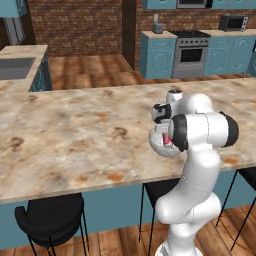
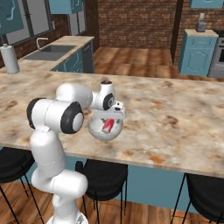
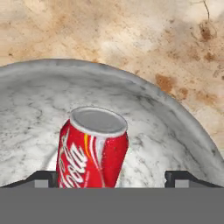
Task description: Open the fridge, grab two sodas, and place both sodas inside the bowl with ice on the dining counter.
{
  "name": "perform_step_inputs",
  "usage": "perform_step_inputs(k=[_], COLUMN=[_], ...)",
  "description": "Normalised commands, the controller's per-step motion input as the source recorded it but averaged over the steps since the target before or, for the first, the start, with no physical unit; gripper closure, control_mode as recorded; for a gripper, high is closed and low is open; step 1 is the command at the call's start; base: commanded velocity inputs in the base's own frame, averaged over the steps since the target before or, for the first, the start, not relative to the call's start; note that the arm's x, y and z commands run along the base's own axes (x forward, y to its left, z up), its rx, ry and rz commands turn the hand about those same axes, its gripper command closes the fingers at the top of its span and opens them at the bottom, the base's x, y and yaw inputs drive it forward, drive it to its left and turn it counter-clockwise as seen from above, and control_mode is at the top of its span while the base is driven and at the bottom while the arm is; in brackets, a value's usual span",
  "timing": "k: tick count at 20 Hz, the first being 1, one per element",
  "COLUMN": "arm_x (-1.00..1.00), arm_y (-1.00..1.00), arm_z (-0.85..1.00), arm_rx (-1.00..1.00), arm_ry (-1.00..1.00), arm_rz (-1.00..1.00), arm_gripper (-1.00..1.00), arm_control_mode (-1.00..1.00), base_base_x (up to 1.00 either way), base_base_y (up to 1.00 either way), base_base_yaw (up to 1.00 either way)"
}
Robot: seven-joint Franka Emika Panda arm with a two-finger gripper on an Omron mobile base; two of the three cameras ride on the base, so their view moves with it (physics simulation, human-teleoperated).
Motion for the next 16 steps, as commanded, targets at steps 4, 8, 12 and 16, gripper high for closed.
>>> perform_step_inputs(k=[4, 8, 12, 16], arm_x=[-0.48, -0.58, -0.88, -1.00], arm_y=[0.00, 0.08, 0.16, 0.17], arm_z=[0.53, 0.62, 0.48, 0.41], arm_rx=[-0.02, -0.01, 0.00, 0.00], arm_ry=[-0.24, -0.23, -0.16, -0.10], arm_rz=[0.00, 0.00, -0.03, -0.04], arm_gripper=[-1.00, -1.00, -1.00, -1.00], arm_control_mode=[-1.00, -1.00, -1.00, -1.00], base_base_x=[0.00, 0.00, 0.00, 0.00], base_base_y=[0.00, 0.00, 0.00, 0.00], base_base_yaw=[0.00, 0.00, 0.00, 0.00])
